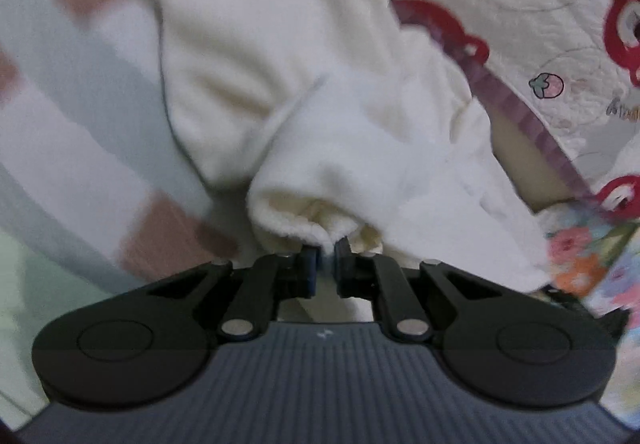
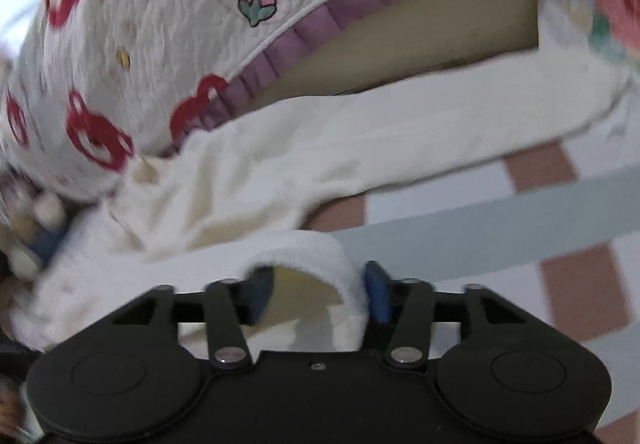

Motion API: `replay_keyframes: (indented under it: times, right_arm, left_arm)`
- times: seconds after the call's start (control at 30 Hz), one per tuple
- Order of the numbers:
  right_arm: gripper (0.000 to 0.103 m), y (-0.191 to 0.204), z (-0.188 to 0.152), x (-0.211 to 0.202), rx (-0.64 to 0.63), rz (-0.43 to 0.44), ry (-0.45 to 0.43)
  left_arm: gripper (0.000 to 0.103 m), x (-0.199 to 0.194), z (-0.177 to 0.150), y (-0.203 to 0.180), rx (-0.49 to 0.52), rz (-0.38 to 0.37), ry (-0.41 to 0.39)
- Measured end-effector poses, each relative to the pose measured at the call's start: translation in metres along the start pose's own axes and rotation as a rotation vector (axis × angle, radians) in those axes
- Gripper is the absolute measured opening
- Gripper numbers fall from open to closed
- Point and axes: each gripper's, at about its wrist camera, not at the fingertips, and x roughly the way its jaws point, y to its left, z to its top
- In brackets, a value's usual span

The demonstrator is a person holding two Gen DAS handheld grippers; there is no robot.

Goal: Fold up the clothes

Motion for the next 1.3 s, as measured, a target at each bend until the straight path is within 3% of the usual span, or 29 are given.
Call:
replay_keyframes:
  times: [0.1, 0.17, 0.37, 0.53, 0.57, 0.6, 0.67, 0.73, 0.8, 0.87, 0.93, 1.03, 1.13, 1.3]
  right_arm:
    - [0.063, 0.001, -0.008, 0.012, 0.007, -0.006, 0.052]
    - [0.063, 0.002, -0.016, 0.019, 0.000, -0.011, 0.097]
    - [0.063, 0.004, -0.038, 0.035, 0.022, -0.010, 0.175]
    - [0.061, -0.015, -0.029, 0.045, 0.157, 0.010, 0.123]
    - [0.052, -0.016, -0.028, 0.046, 0.163, 0.009, 0.112]
    - [0.009, -0.012, -0.028, 0.046, 0.133, -0.020, 0.107]
    - [0.009, -0.004, -0.028, 0.038, 0.147, -0.067, 0.095]
    - [0.009, 0.007, -0.021, 0.014, 0.214, 0.060, 0.018]
    - [0.009, 0.028, -0.009, -0.013, 0.091, 0.119, -0.056]
    - [0.009, 0.048, 0.002, -0.035, -0.075, 0.130, -0.105]
    - [0.009, 0.047, -0.011, -0.036, -0.167, 0.065, -0.067]
    - [0.009, 0.032, -0.048, -0.021, -0.155, 0.012, 0.068]
    - [0.009, 0.032, -0.065, -0.019, -0.145, 0.046, 0.105]
    - [0.009, 0.076, -0.017, -0.065, -0.246, 0.175, -0.028]
  left_arm:
    - [0.008, -0.017, 0.007, -0.014, 0.128, 0.109, -0.126]
    - [0.008, -0.023, 0.010, -0.018, 0.169, 0.142, -0.170]
    - [0.008, -0.015, 0.014, -0.021, 0.195, 0.165, -0.152]
    - [0.009, -0.005, 0.011, -0.009, 0.158, 0.151, -0.070]
    - [0.008, -0.003, 0.011, -0.004, 0.128, 0.132, -0.060]
    - [0.008, -0.002, 0.012, 0.001, 0.102, 0.109, -0.061]
    - [0.008, -0.007, 0.014, 0.008, 0.061, 0.091, -0.090]
    - [0.008, -0.024, 0.015, 0.008, 0.069, 0.105, -0.163]
    - [0.008, -0.043, 0.016, 0.004, 0.106, 0.135, -0.250]
    - [0.008, -0.056, 0.012, -0.003, 0.173, 0.226, -0.327]
    - [0.008, -0.061, 0.008, -0.006, 0.207, 0.295, -0.366]
    - [0.007, -0.060, 0.007, -0.004, 0.194, 0.335, -0.368]
    - [0.007, -0.064, 0.004, -0.006, 0.205, 0.362, -0.371]
    - [0.007, -0.101, -0.004, -0.020, 0.244, 0.356, -0.433]
